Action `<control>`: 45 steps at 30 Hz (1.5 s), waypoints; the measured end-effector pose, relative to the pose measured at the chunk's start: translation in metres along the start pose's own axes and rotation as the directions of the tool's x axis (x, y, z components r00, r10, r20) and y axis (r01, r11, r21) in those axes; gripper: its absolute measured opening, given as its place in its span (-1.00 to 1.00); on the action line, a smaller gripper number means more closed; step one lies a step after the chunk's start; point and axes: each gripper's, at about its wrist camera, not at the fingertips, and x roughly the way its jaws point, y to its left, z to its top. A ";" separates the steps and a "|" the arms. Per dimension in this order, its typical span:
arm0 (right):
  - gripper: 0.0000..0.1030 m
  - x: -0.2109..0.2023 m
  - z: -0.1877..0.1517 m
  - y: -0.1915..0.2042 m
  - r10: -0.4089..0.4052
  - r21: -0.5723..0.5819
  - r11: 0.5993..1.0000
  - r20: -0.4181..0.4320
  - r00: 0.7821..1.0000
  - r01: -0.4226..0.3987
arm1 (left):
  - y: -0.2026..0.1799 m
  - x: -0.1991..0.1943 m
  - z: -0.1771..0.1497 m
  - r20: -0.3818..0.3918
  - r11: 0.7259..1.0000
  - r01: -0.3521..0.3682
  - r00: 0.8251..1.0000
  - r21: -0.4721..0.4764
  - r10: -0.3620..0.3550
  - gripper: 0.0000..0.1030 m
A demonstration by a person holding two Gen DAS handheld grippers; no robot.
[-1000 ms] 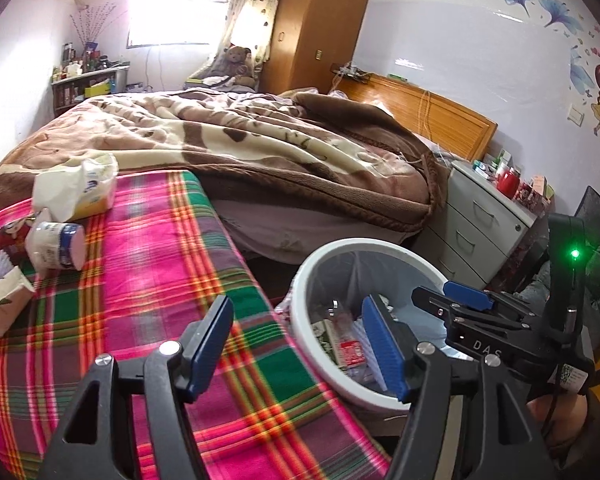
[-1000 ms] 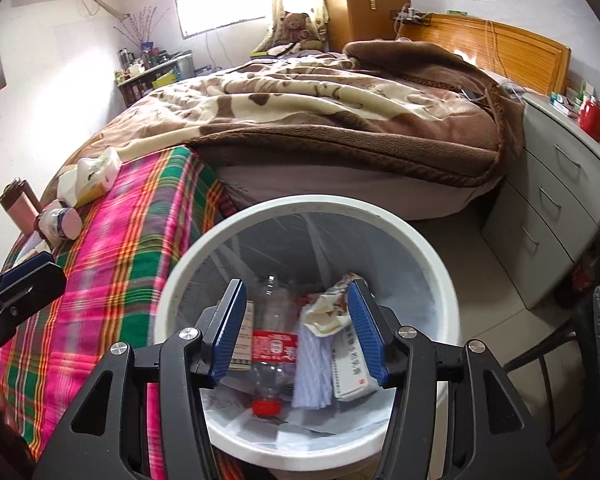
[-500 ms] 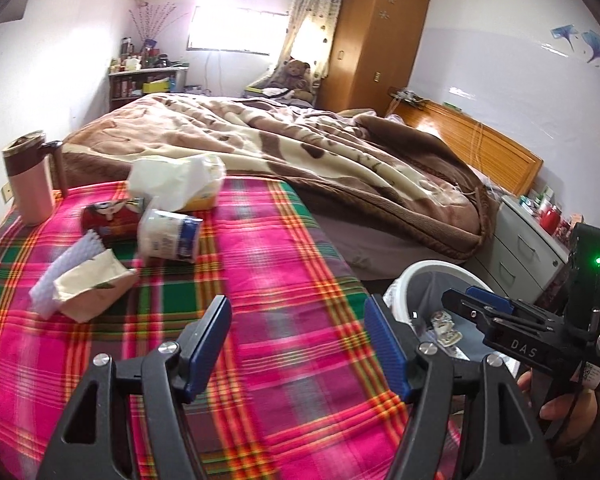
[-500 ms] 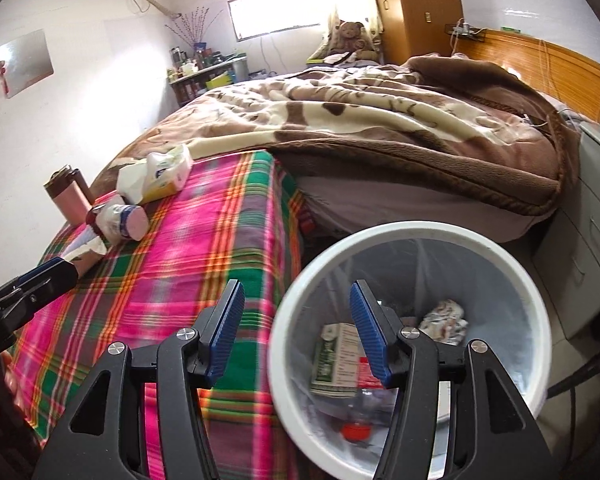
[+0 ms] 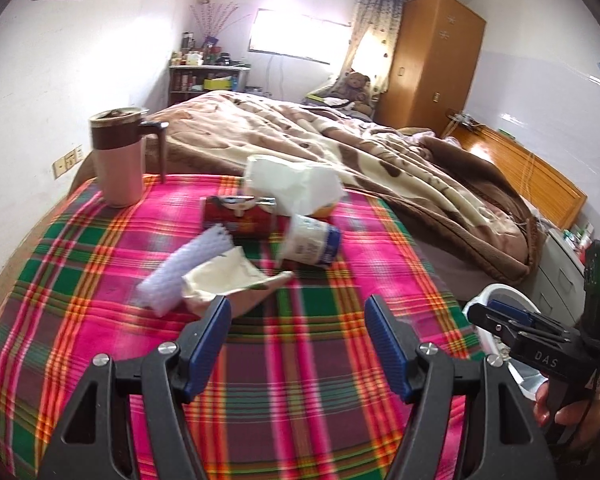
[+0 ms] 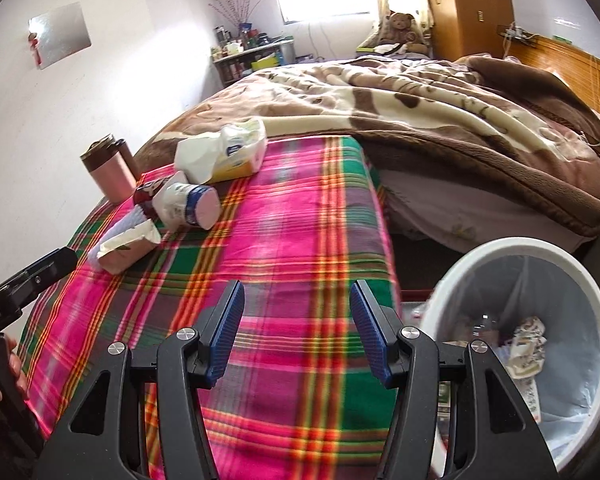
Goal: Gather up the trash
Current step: 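Move both grippers back over the remaining trash on the bed, then grasp the white-blue yogurt cup with the right gripper while the left gripper grasps the mesh sleeve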
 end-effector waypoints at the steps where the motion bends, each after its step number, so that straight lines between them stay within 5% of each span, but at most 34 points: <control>1: 0.10 0.004 0.001 0.006 0.016 -0.002 1.000 -0.006 1.000 -0.016 | 0.008 -0.001 0.000 0.002 1.000 -0.004 1.000 -0.014 0.005 0.38; 22: 0.09 0.067 0.035 0.076 0.050 -0.129 0.990 -0.047 0.998 -0.056 | 0.103 0.041 0.021 -0.076 0.996 -0.064 0.995 -0.064 0.059 0.38; 36: 0.10 0.115 0.067 0.100 0.063 -0.278 0.957 -0.060 0.996 -0.077 | 0.116 0.090 0.037 -0.178 1.000 -0.025 0.984 -0.003 0.025 0.38; 40: 0.34 0.121 0.070 0.107 0.070 -0.327 0.941 -0.059 0.996 -0.086 | 0.112 0.098 0.039 -0.192 0.999 -0.020 0.981 0.026 0.025 0.38; 45: 0.37 0.128 0.072 0.112 0.072 -0.390 0.915 -0.088 0.994 -0.101 | 0.108 0.109 0.043 -0.224 1.000 0.001 0.974 0.027 0.005 0.38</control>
